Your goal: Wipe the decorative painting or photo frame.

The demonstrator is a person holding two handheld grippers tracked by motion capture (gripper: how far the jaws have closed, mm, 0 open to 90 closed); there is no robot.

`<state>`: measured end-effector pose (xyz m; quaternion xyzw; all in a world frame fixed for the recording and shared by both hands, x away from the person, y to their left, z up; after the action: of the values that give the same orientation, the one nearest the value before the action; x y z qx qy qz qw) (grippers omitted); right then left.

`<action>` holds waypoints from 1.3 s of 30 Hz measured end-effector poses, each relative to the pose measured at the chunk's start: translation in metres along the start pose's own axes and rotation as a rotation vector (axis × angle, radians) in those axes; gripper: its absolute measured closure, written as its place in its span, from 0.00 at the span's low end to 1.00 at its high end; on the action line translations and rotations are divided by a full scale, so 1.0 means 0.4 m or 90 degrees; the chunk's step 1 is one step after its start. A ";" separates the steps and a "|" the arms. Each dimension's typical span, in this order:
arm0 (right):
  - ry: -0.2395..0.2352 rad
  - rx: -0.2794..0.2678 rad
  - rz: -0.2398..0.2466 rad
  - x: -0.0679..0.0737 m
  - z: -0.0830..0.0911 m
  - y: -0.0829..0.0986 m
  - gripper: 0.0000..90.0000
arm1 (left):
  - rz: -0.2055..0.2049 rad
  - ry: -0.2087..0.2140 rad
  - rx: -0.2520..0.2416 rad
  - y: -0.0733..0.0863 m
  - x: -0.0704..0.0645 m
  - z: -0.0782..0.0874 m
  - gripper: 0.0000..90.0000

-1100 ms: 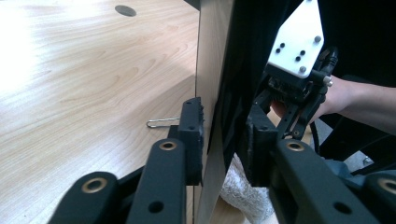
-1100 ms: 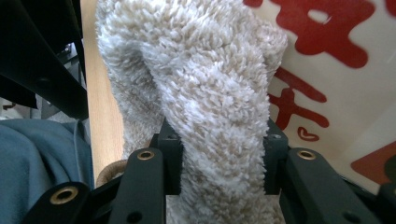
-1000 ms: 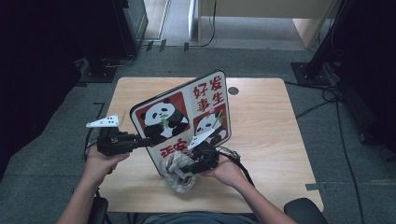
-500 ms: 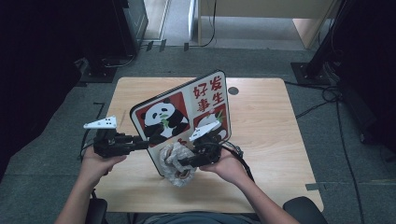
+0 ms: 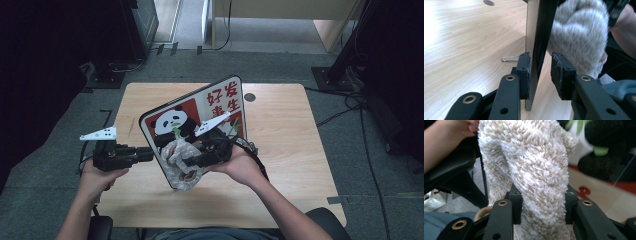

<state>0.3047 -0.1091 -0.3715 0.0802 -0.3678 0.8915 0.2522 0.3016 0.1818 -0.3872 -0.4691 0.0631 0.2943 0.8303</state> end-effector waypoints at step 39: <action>0.045 -0.053 0.068 0.082 0.100 -0.254 0.69 | -0.019 -0.011 -0.007 -0.018 0.053 -0.025 0.86</action>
<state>0.3264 -0.0629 -0.2695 0.0183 -0.3992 0.8898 0.2205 0.3245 0.1802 -0.3955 -0.4720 0.0474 0.2861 0.8325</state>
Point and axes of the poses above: each handheld gripper's, and its own axes: z roughly backward along the jaws, y roughly out of its underside, x roughly to its left, the point moved 2 cm from there along -z, roughly forward along the jaws, and after that the axes turned 7 degrees about x, right-handed, at the moved point
